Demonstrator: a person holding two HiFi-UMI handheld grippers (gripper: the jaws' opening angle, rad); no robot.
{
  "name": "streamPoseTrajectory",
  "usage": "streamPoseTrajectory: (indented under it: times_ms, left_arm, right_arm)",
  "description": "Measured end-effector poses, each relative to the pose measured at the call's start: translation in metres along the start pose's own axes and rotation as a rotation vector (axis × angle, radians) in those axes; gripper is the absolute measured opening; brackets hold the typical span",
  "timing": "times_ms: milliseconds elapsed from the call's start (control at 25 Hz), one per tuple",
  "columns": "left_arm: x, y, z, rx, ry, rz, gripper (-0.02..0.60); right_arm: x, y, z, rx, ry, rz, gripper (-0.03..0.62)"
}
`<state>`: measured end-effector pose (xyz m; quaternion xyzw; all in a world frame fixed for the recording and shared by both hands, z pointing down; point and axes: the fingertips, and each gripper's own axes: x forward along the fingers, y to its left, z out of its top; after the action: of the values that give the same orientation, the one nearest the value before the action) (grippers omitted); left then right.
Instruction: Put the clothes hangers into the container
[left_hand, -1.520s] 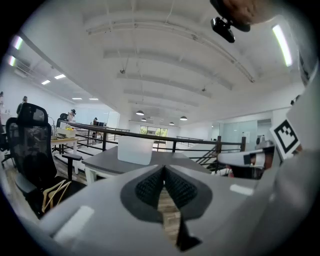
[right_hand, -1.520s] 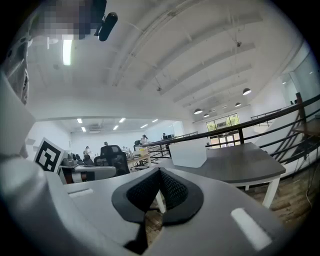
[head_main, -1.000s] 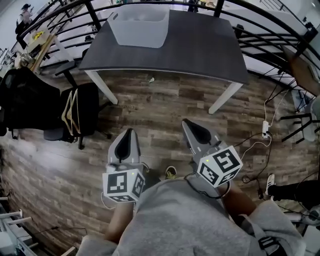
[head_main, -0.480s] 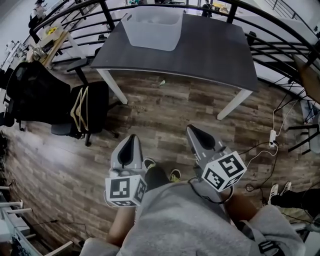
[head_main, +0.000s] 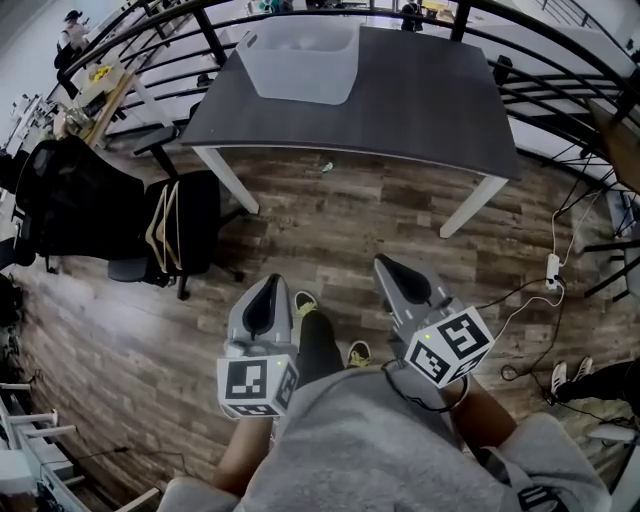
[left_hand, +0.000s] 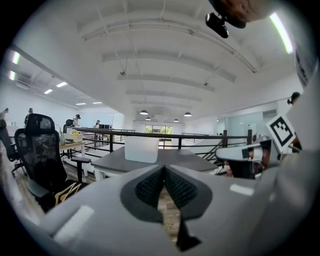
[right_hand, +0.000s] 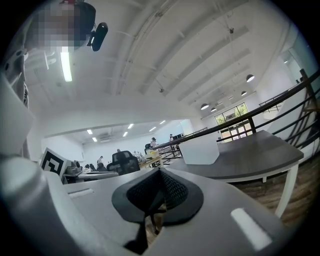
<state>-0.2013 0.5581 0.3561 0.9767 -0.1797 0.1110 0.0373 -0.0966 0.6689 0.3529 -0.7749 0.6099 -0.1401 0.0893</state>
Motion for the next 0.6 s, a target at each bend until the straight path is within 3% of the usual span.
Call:
streamPoseTrajectory:
  times_ms: [600]
  left_arm:
    - [0.065,0.052,-0.011,-0.055,0.051,-0.016,0.012]
  right_arm:
    - [0.084,-0.015,-0.009,0.006,0.07,0.014,0.0]
